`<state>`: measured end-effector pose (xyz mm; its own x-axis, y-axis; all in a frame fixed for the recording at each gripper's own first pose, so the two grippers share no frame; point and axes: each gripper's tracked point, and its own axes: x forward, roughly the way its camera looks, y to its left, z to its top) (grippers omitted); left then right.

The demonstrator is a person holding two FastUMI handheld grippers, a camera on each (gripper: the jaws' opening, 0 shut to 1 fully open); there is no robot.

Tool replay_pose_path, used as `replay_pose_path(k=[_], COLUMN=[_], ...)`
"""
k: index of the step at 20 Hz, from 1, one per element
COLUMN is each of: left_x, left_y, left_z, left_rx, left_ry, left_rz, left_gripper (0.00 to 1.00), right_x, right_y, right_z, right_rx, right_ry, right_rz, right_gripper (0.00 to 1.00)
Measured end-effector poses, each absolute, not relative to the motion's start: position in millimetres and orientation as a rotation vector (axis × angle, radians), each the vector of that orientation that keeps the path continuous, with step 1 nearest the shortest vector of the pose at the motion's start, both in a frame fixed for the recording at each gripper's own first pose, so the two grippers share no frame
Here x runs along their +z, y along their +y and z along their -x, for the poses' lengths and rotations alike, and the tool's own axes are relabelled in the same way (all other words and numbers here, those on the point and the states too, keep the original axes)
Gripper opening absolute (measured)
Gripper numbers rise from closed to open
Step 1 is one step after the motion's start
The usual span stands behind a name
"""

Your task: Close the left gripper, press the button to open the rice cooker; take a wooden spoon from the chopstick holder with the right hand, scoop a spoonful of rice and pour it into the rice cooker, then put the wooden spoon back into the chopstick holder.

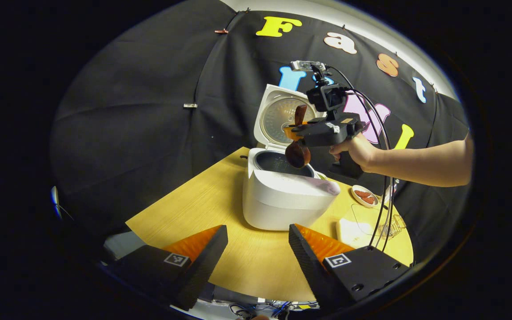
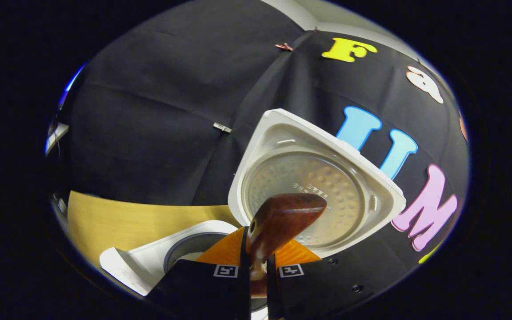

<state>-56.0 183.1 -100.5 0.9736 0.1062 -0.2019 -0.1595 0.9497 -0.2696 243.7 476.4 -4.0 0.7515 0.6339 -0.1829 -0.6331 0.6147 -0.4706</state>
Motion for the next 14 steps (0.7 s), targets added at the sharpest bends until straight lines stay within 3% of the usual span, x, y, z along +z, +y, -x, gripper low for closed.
replay_pose_path(k=[1,5,6,9,10,12,13,14], left_x=[-100,-100,-99,-94,-89,-80,-76,-71], left_y=[180,168,162,144,139,127,120,115], left_z=[55,51,49,41,38,33,30,27], left_rx=[0.132,0.112,0.1,0.072,0.061,0.044,0.036,0.028], left_ry=[0.186,0.192,0.192,0.196,0.191,0.181,0.175,0.169], left_rz=[0.281,0.257,0.259,0.256,0.259,0.249,0.235,0.222], left_gripper=[0.95,0.95,0.95,0.95,0.96,0.95,0.95,0.95], right_x=[3,46,56,81,90,102,108,107], right_y=[465,403,384,315,292,236,207,182], right_z=[-250,-269,-271,-276,-278,-282,-279,-280], right_rx=[0.704,0.598,0.573,0.471,0.44,0.373,0.341,0.31], right_ry=[0.021,0.057,0.062,0.098,0.091,0.062,0.053,0.054], right_rz=[0.486,0.263,0.216,0.055,0.018,-0.004,-0.004,-0.009], right_gripper=[0.18,0.18,0.14,0.19,0.14,0.18,0.13,0.18])
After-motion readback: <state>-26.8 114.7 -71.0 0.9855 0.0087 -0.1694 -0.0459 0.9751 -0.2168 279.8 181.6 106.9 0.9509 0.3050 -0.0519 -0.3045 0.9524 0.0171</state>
